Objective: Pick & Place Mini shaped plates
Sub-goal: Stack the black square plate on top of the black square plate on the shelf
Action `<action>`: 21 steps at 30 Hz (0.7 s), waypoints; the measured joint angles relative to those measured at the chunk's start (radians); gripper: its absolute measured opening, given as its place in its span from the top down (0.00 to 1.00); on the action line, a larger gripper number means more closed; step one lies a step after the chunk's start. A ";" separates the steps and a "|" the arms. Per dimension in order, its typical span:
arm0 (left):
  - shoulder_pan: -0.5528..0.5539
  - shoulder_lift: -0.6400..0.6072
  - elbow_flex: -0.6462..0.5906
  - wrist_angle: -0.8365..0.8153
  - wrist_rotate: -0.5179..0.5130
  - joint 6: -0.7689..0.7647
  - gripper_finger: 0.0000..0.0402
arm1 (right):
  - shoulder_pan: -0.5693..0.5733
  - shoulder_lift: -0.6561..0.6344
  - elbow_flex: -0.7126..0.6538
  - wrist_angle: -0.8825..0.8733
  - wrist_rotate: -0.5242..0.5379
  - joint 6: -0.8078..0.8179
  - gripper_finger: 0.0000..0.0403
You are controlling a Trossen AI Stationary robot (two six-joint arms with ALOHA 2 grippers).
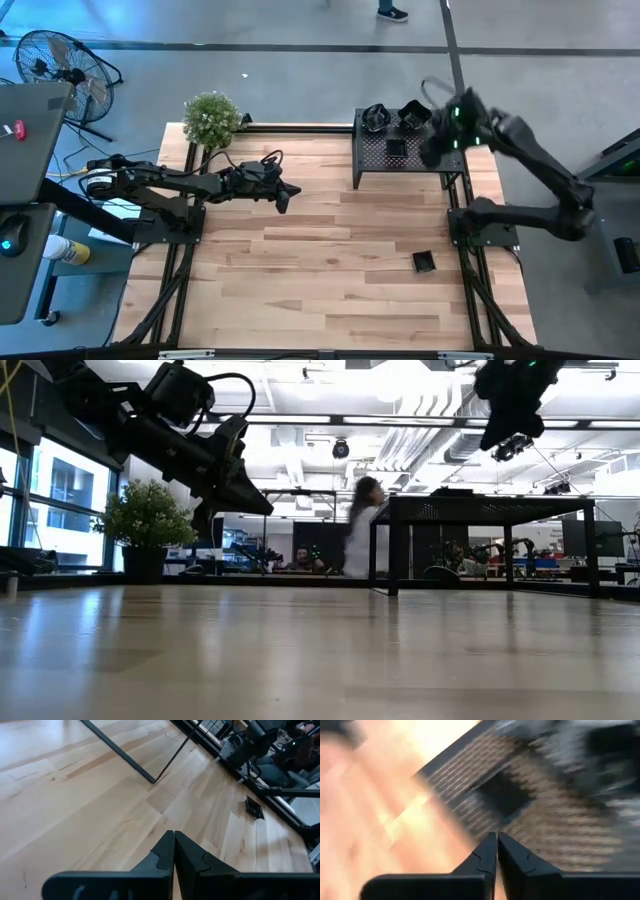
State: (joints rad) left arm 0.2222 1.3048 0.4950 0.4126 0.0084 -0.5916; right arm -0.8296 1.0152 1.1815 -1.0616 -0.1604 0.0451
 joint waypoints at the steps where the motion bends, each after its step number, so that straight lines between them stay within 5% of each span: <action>1: 0.000 0.000 0.000 0.000 0.000 0.011 1.00 | 0.051 -0.033 -0.036 -0.001 -0.019 0.003 0.98; 7: 0.000 0.000 0.000 0.000 -0.001 0.075 1.00 | 0.411 -0.197 -0.284 -0.005 -0.111 0.185 0.98; 13: 0.000 0.000 0.000 -0.004 0.001 0.114 1.00 | 0.762 -0.228 -0.474 0.078 -0.096 0.411 0.97; 21: 0.000 0.000 0.000 -0.025 0.002 0.116 1.00 | 1.001 -0.138 -0.671 0.329 -0.083 0.528 0.81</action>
State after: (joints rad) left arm 0.2222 1.3048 0.4950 0.3872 0.0107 -0.4759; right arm 0.1710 0.8775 0.5104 -0.7331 -0.2438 0.5728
